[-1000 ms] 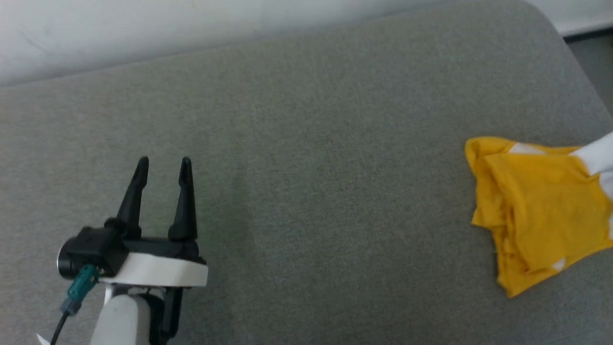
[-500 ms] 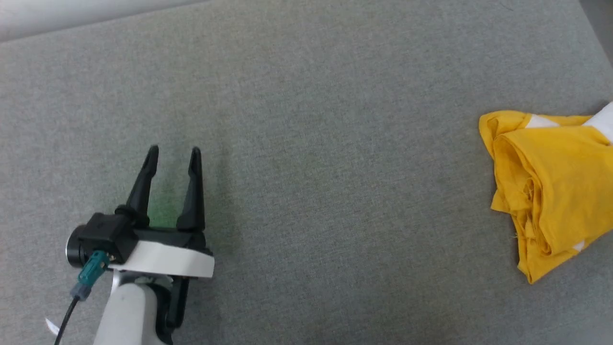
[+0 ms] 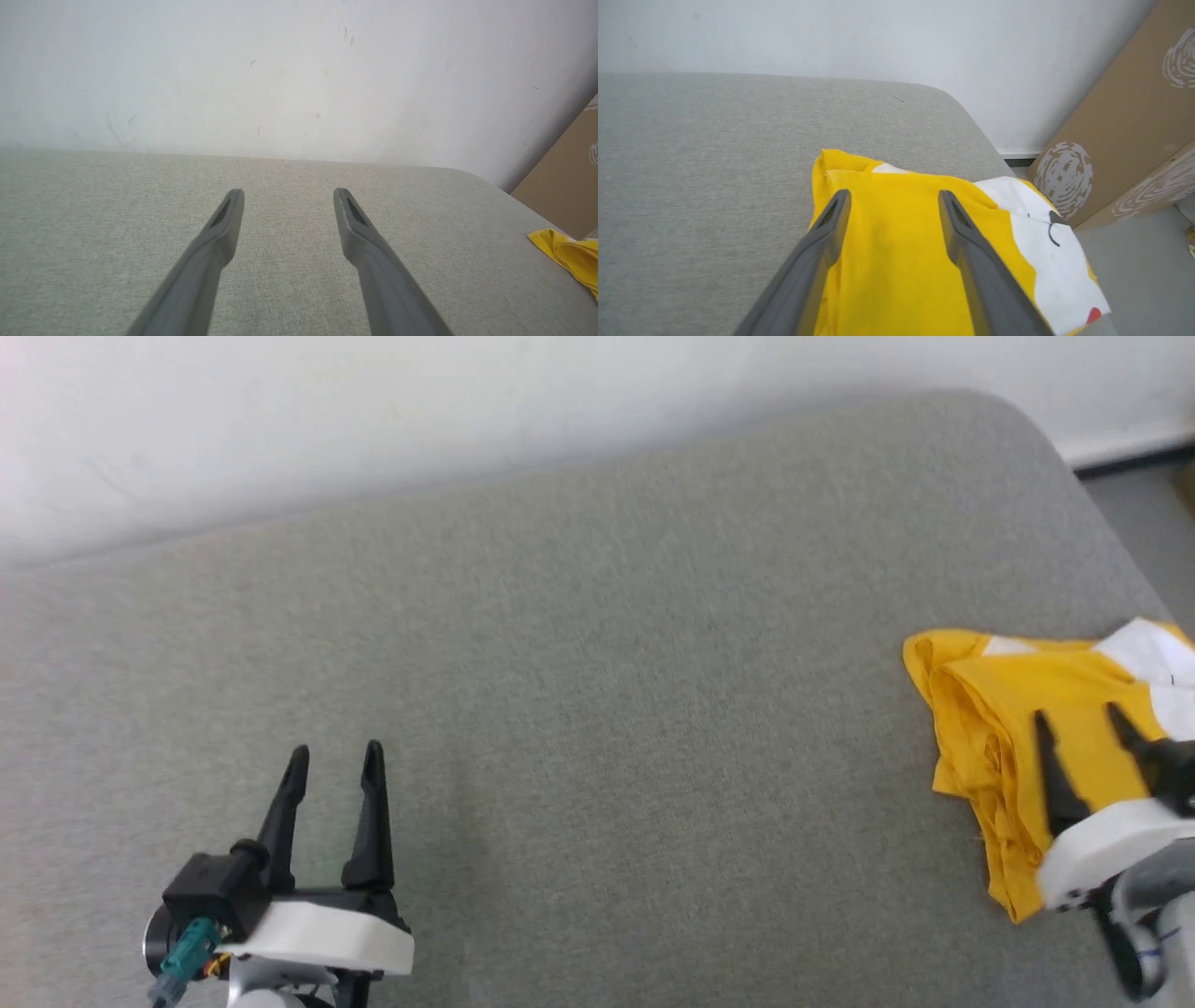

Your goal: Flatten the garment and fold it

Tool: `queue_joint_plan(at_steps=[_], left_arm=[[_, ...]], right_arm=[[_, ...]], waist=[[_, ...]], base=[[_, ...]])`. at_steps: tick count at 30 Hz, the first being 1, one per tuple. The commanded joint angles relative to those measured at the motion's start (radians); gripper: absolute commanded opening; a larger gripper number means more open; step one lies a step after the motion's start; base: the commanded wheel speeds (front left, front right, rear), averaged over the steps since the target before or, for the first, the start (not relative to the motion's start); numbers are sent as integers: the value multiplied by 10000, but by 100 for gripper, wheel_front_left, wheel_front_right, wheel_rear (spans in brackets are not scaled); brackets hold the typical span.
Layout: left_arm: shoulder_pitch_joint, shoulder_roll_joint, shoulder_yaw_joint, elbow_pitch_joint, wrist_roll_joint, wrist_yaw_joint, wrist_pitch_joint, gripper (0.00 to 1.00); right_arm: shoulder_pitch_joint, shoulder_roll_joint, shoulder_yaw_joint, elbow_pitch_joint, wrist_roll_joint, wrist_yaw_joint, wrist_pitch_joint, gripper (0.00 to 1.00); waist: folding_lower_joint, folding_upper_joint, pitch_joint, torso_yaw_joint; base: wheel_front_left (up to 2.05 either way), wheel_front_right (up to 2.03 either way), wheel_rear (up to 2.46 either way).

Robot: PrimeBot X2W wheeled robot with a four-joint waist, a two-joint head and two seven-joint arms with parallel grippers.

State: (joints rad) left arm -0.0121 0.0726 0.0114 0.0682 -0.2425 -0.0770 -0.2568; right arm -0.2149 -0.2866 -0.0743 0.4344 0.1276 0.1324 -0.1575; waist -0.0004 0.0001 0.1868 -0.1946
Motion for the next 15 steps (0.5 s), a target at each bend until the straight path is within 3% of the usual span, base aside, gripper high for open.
queue_joint_plan(at_steps=[1,15], left_arm=[[87,-5,52,19,-40,70,-47,100],[686,295,689,379,67,242,-48,100]], right_arm=[[104,112,40,-194,64,-17,43,100],[1637,1962,613,-3710,-16,-17,329,100]], waist=[[4,-1,-819,604],[4,-1,-1475,1764]], base=[[0,0,0],[0,0,0]])
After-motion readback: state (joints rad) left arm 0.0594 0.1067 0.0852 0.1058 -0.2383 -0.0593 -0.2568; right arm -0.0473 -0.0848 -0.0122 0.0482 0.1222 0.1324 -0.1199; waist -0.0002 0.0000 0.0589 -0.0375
